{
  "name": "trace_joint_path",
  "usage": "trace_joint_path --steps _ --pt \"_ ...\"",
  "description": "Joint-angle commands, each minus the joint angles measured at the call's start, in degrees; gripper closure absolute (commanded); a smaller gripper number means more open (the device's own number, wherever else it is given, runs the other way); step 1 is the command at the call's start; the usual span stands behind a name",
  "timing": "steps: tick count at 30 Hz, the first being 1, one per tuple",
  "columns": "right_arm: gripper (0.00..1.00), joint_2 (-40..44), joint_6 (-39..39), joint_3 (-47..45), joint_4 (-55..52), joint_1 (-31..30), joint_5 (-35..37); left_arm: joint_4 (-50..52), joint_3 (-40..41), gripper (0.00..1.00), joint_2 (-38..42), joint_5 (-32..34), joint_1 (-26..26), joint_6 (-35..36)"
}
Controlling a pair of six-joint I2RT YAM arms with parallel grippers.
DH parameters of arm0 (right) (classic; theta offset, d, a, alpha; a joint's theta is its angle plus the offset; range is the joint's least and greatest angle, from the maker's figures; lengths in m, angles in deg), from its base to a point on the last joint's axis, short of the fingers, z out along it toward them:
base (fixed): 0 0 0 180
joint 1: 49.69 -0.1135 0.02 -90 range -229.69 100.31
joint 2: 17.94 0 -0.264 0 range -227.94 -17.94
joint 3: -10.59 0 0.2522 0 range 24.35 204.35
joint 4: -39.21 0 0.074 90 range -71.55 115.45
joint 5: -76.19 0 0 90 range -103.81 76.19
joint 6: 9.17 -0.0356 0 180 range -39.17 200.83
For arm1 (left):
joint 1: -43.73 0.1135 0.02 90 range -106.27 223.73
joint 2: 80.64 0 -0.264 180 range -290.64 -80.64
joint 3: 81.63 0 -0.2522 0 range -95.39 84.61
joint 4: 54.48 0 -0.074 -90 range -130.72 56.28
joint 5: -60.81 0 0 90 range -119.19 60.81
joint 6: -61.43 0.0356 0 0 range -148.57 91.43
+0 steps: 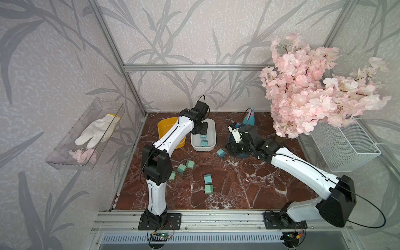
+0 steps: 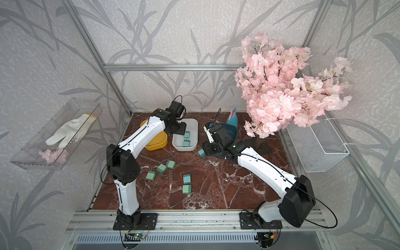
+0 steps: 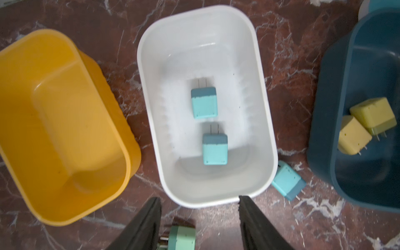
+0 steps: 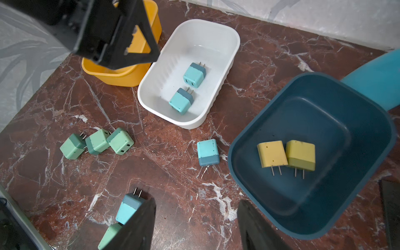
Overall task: Place the plugs by color into the storage box
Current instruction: Pick up the plug from the center of the board.
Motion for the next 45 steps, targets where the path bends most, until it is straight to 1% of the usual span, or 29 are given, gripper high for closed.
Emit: trace_joint_path --steps 1,6,9,12,18,29,38,45 --pt "0.35 -2.2 1.5 1.2 -3.2 -1.0 2.4 -1.9 7.5 0.4 6.0 -0.2 0.2 0.0" --pt "0.33 -7.9 0.9 4.8 -5.7 -2.1 2.9 -3.7 19.1 0.39 15.3 0.8 0.4 0.6" --pt "0.33 -10.7 0.7 5.4 -4.2 -2.3 3.4 -5.6 24.2 0.39 18.8 0.8 0.5 1.5" --pt "0.33 -13.4 0.1 5.7 -2.1 -2.4 3.1 -6.6 27.2 0.39 20.3 1.2 0.6 1.7" --pt "0.32 -20.2 -0.3 9.6 -4.0 -2.5 2.8 -7.2 27.8 0.39 21.6 1.3 0.8 1.8" --pt "0.33 -27.8 -0.3 13.6 -7.4 -2.5 3.7 -8.3 28.7 0.39 22.5 0.4 1.5 1.5" --pt "0.32 -33.2 0.8 17.9 -10.2 -2.5 6.3 -8.7 28.7 0.39 22.0 0.0 2.0 1.0" --pt "0.3 -35.6 1.1 19.5 -9.4 -2.5 7.9 -8.9 28.8 0.38 21.8 0.0 2.2 0.9"
